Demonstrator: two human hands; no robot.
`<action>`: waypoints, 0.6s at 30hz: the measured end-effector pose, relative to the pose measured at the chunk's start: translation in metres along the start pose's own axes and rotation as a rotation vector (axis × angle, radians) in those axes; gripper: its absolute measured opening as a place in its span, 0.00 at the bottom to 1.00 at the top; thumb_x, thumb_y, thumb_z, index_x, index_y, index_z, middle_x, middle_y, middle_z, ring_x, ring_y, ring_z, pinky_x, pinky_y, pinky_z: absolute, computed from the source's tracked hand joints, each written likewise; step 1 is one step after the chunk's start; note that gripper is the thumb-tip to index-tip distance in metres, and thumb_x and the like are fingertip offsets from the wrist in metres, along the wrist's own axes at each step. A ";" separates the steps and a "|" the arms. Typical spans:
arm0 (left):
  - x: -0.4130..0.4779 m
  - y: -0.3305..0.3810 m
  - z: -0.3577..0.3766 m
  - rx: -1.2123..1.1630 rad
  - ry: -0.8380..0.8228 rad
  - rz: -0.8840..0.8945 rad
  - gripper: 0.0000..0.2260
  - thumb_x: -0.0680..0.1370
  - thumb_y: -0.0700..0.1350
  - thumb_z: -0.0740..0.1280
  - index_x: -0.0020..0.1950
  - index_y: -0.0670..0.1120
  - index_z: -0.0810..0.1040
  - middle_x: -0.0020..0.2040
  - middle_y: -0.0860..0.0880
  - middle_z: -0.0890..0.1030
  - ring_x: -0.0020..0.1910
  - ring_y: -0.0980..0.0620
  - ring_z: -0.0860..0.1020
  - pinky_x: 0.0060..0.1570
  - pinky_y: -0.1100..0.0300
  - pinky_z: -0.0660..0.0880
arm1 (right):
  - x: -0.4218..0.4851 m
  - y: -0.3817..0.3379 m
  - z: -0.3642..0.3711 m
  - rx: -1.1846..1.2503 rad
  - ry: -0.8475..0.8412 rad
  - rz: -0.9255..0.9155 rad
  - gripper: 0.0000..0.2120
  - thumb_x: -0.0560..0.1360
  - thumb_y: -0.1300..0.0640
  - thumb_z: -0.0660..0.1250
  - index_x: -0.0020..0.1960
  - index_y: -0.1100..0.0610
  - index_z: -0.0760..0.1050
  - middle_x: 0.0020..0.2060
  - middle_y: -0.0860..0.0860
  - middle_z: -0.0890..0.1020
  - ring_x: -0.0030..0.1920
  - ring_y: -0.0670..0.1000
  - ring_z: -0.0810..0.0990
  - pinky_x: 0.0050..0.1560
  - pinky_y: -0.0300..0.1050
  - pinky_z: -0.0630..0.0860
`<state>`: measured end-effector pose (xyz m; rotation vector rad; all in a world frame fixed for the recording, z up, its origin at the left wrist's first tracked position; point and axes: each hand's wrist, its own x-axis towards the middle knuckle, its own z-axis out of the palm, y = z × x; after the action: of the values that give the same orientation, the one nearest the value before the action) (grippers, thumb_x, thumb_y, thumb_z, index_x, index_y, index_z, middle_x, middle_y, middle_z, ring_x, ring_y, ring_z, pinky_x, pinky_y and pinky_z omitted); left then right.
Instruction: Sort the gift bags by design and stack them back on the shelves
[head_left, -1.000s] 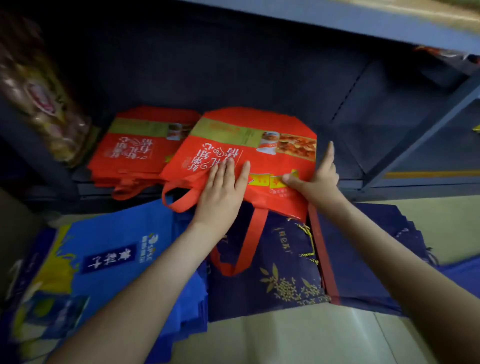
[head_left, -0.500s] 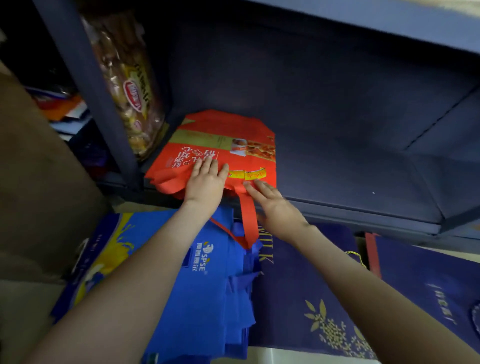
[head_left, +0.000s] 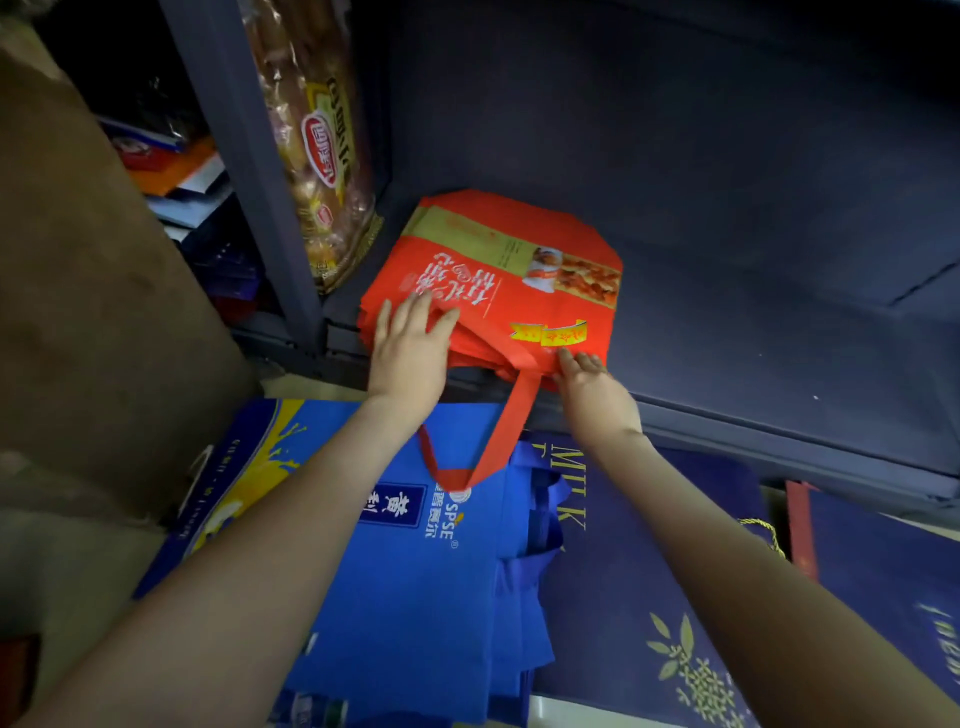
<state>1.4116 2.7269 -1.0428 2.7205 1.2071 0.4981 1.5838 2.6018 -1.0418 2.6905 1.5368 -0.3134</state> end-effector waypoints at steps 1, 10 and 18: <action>0.001 0.002 0.001 -0.053 0.002 -0.005 0.19 0.82 0.44 0.58 0.73 0.47 0.67 0.74 0.40 0.63 0.75 0.42 0.58 0.74 0.47 0.45 | 0.002 0.002 -0.001 0.013 0.004 0.038 0.25 0.83 0.61 0.54 0.78 0.59 0.50 0.74 0.59 0.61 0.76 0.57 0.56 0.70 0.48 0.61; -0.079 0.007 0.010 -0.222 -0.185 0.007 0.33 0.78 0.60 0.51 0.78 0.46 0.47 0.78 0.44 0.43 0.76 0.50 0.38 0.73 0.49 0.36 | -0.055 -0.010 0.005 0.104 0.224 -0.159 0.28 0.77 0.59 0.53 0.76 0.62 0.55 0.74 0.63 0.60 0.71 0.64 0.62 0.68 0.59 0.63; -0.180 0.000 0.000 -0.207 -0.274 0.079 0.33 0.76 0.59 0.53 0.73 0.38 0.64 0.74 0.38 0.63 0.73 0.41 0.62 0.70 0.41 0.60 | -0.144 -0.031 0.022 -0.035 -0.021 -0.925 0.29 0.77 0.41 0.58 0.72 0.57 0.67 0.65 0.57 0.75 0.68 0.57 0.70 0.68 0.54 0.66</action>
<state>1.2985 2.5940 -1.0870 2.5629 0.9274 0.2327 1.4831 2.4926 -1.0341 1.7473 2.6244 -0.3056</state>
